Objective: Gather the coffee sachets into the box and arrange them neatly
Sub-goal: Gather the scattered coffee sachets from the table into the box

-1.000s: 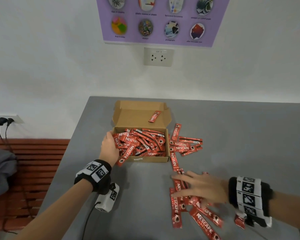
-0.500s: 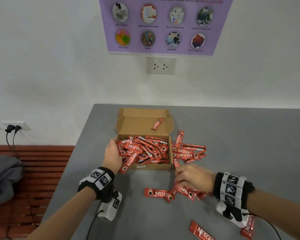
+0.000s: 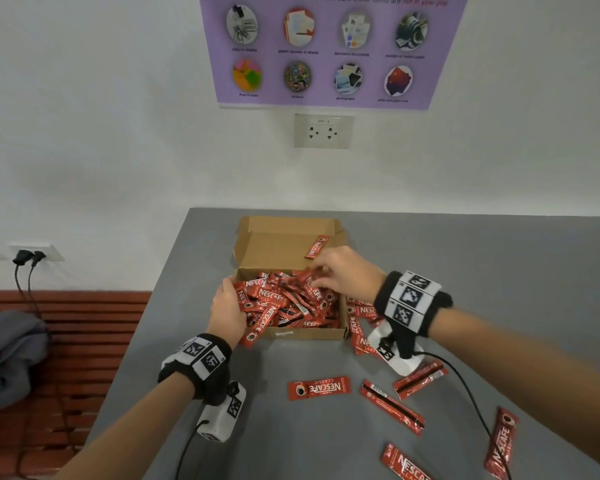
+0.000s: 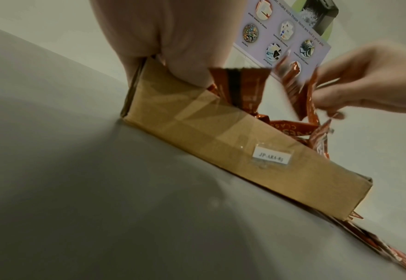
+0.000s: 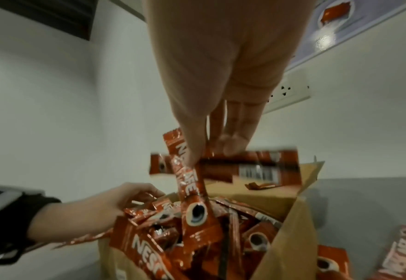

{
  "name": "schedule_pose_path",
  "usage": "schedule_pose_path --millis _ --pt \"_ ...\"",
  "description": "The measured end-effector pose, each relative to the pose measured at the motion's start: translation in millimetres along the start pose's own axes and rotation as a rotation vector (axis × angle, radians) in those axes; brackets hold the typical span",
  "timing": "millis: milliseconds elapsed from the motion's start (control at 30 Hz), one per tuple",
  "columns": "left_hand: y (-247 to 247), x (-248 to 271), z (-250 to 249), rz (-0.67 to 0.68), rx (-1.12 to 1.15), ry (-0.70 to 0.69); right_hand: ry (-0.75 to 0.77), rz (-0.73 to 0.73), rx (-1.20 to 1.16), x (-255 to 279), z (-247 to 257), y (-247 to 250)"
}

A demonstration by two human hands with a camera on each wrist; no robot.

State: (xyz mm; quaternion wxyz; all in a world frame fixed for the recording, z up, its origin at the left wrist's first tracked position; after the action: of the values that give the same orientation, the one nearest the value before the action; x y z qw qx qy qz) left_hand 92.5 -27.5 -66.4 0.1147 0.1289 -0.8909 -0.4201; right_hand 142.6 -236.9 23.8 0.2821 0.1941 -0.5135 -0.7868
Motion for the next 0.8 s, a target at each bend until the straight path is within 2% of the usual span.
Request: schedule_pose_path --millis 67,167,300,333,433,533,667,733,800 --pt "0 -1 1 -0.009 0.0 -0.006 -0.028 0.028 0.047 -3 -3 -3" --pt "-2 -4 4 -0.013 0.004 -0.006 -0.049 -0.079 0.047 11 -18 7" --pt "-4 -6 6 -0.011 -0.011 0.002 -0.327 -0.187 0.031 41 -81 15" --pt "-5 -6 6 -0.01 -0.011 0.005 -0.416 -0.159 0.032 48 -98 10" --pt "-5 -6 5 -0.008 -0.012 0.009 -0.613 0.086 -0.009 65 -124 -15" --pt "-4 -6 5 -0.001 -0.012 0.021 -0.583 0.229 -0.066 59 -120 -26" --pt "-5 -5 6 -0.013 -0.006 0.004 -0.558 0.409 0.075 46 -104 -33" --pt "-5 -6 6 -0.014 0.007 0.012 -0.498 0.445 0.097 50 -94 -41" --pt "-5 -6 6 -0.015 0.011 0.018 -0.391 0.407 0.153 58 -84 -53"
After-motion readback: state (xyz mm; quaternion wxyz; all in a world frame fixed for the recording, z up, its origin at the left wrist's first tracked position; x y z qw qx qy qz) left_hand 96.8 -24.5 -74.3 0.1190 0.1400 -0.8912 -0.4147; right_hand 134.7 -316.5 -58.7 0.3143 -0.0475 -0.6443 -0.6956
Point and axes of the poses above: each hand's wrist, its own x-axis away from the middle knuckle, its own y-axis out of the back of the hand, z = x × y, the point moved 1 cm from there along -x, towards the middle knuckle, and after that the axes turned 5 degrees about -x, right-handed, at the moved point
